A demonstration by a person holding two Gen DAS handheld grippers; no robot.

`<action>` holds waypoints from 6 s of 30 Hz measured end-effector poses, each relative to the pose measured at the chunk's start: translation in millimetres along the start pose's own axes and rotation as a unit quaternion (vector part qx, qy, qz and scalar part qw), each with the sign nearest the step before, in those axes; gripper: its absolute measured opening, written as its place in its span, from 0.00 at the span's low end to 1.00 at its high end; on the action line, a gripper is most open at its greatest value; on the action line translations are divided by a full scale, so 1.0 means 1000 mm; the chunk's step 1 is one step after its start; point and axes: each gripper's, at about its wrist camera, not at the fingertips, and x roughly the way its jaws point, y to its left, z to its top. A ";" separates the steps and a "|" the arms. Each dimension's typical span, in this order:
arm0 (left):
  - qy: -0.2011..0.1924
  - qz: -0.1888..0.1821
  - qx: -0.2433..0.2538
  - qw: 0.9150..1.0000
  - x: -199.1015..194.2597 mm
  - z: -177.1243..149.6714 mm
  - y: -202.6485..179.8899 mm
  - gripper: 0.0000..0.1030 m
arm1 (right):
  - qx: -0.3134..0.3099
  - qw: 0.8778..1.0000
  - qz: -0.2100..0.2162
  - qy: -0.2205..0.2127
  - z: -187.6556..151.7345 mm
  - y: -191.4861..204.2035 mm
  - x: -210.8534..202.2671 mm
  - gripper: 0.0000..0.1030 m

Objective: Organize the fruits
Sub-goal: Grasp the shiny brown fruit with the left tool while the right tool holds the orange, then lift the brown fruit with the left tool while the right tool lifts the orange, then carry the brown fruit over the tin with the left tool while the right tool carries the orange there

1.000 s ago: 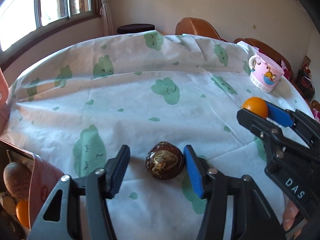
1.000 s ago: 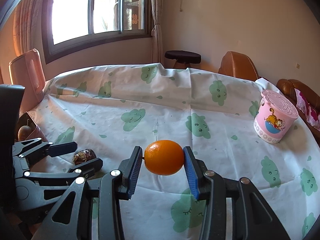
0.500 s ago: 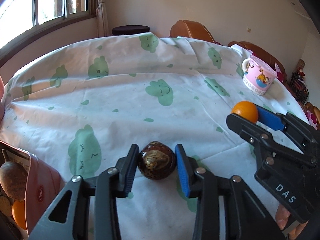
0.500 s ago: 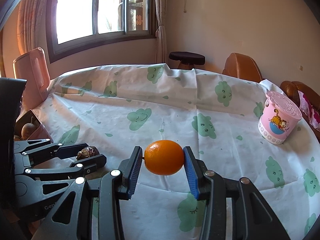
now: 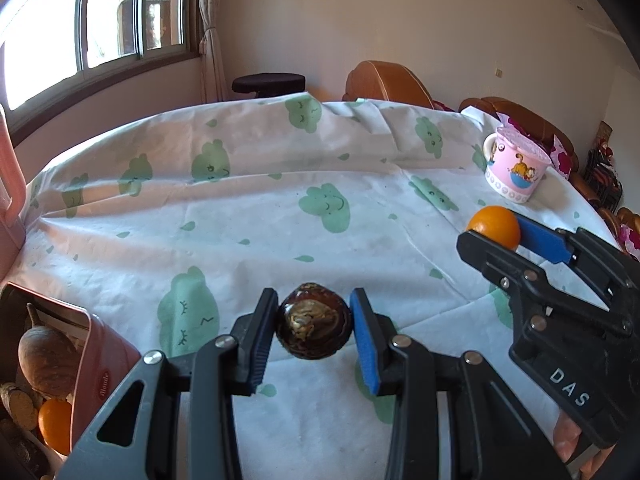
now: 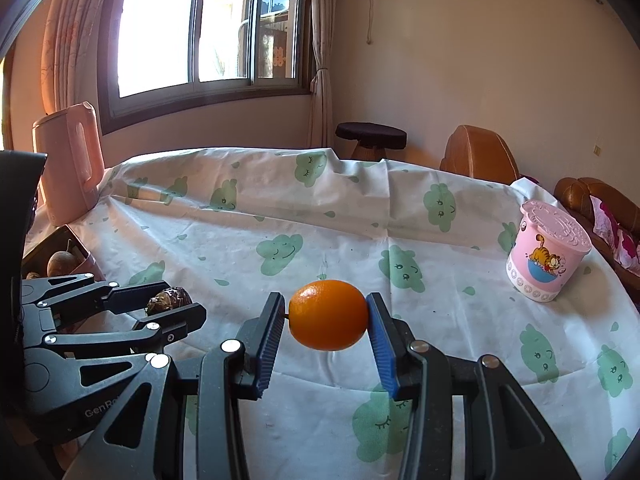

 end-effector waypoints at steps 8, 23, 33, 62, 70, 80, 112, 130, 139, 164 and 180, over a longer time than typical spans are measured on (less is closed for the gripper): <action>-0.016 0.005 -0.008 1.000 -0.006 0.000 0.003 0.38 | 0.000 1.000 0.000 -0.017 -0.001 0.000 -0.006 0.43; -0.053 0.027 0.005 0.998 -0.020 -0.004 -0.003 0.38 | 0.007 0.999 -0.004 -0.038 -0.002 -0.002 -0.015 0.43; -0.081 0.042 0.021 0.996 -0.032 -0.006 -0.009 0.38 | 0.013 0.999 -0.006 -0.047 -0.003 -0.003 -0.020 0.43; -0.141 0.053 0.024 0.988 -0.056 -0.014 -0.013 0.38 | 0.006 0.995 -0.013 -0.100 -0.008 0.002 -0.042 0.43; -0.162 0.062 0.017 0.985 -0.065 -0.018 -0.011 0.38 | 0.002 0.993 -0.018 -0.115 -0.010 0.004 -0.048 0.43; -0.191 0.078 0.011 0.978 -0.080 -0.025 -0.009 0.38 | 0.004 0.991 -0.020 -0.130 -0.013 0.006 -0.056 0.43; -0.189 0.088 -0.039 0.977 -0.136 -0.054 0.040 0.38 | -0.022 0.986 0.081 -0.143 0.002 0.064 -0.083 0.43; -0.186 0.135 -0.070 0.971 -0.158 -0.072 0.099 0.38 | -0.066 0.979 0.127 -0.148 0.022 0.126 -0.088 0.43; -0.177 0.153 -0.083 0.969 -0.162 -0.078 0.124 0.38 | -0.090 0.975 0.142 -0.146 0.028 0.154 -0.085 0.43; -0.157 0.182 -0.107 0.965 -0.165 -0.089 0.170 0.38 | -0.120 0.970 0.165 -0.130 0.029 0.206 -0.072 0.43; -0.141 0.184 -0.116 0.966 -0.159 -0.093 0.188 0.38 | -0.132 0.972 0.168 -0.102 0.024 0.230 -0.050 0.43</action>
